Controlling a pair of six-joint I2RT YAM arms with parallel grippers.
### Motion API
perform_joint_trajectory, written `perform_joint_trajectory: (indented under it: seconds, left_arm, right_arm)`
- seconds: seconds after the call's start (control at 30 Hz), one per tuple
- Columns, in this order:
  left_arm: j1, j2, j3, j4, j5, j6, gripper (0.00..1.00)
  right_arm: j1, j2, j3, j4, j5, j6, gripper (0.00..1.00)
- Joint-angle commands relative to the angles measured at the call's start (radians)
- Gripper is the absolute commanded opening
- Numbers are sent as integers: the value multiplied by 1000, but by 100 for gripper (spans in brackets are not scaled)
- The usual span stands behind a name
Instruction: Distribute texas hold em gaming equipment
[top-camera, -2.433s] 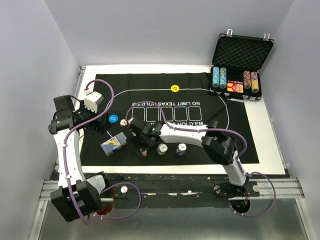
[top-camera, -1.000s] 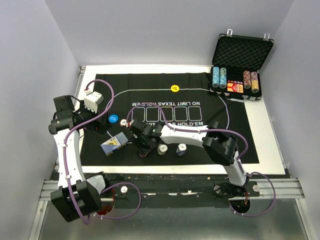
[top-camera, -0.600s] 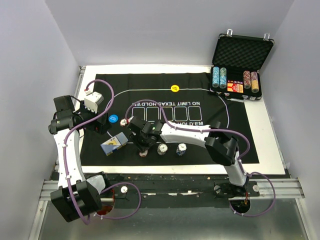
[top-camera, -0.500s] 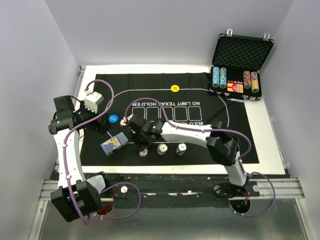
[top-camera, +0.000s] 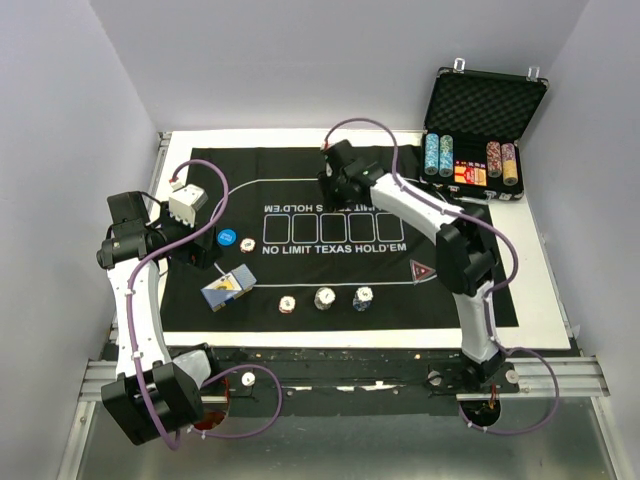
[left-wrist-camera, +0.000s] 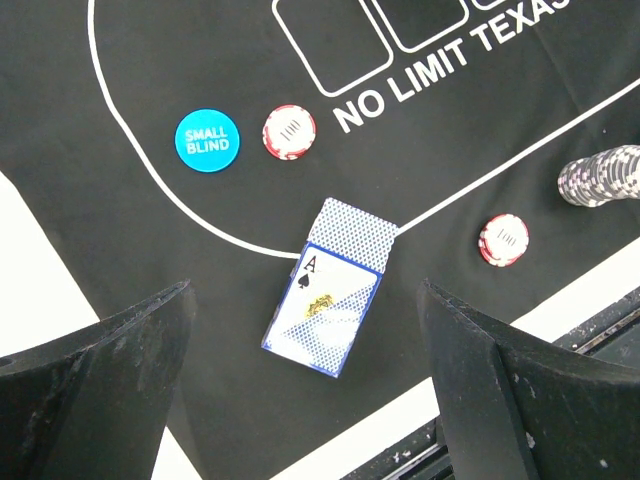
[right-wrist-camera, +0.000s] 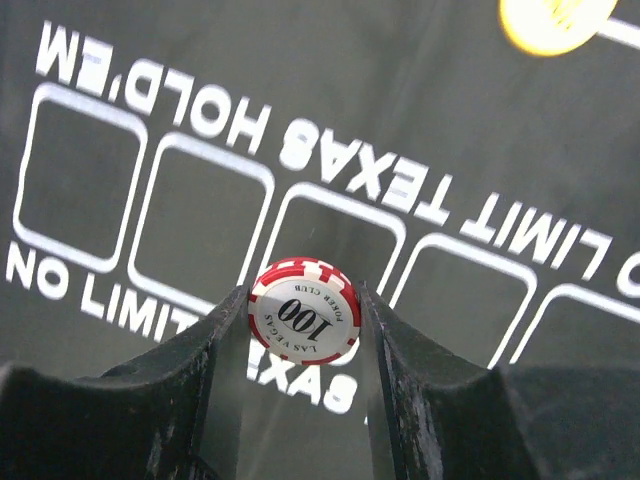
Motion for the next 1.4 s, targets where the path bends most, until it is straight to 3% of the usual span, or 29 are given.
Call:
perform_joint_trajectory:
  seconds: [0.0, 0.33, 0.53, 0.9, 0.97, 1.03, 1.17, 1.37]
  left_arm:
    - [8, -10, -6, -19, 24, 17, 99]
    - [10, -10, -11, -19, 10, 28, 99]
    - [8, -5, -6, -17, 7, 26, 99]
    - [8, -10, -23, -11, 6, 31, 99]
    - [10, -8, -23, -11, 7, 29, 99]
    - [10, -10, -22, -14, 10, 29, 99]
    - [10, -15, -22, -16, 9, 31, 99]
    - [10, -21, -23, -20, 14, 29, 99]
  right_arm:
    - [-104, 123, 124, 3, 36, -2, 38]
    - [-243, 302, 331, -44, 54, 3, 37]
    - [-262, 380, 419, -73, 60, 2, 37]
    - [-262, 335, 267, -29, 77, 29, 38]
    - [-262, 341, 276, -41, 87, 25, 45]
    - [-262, 348, 287, -52, 88, 23, 64]
    - [-262, 324, 290, -54, 91, 23, 81]
    - [-253, 209, 275, -40, 122, 31, 85]
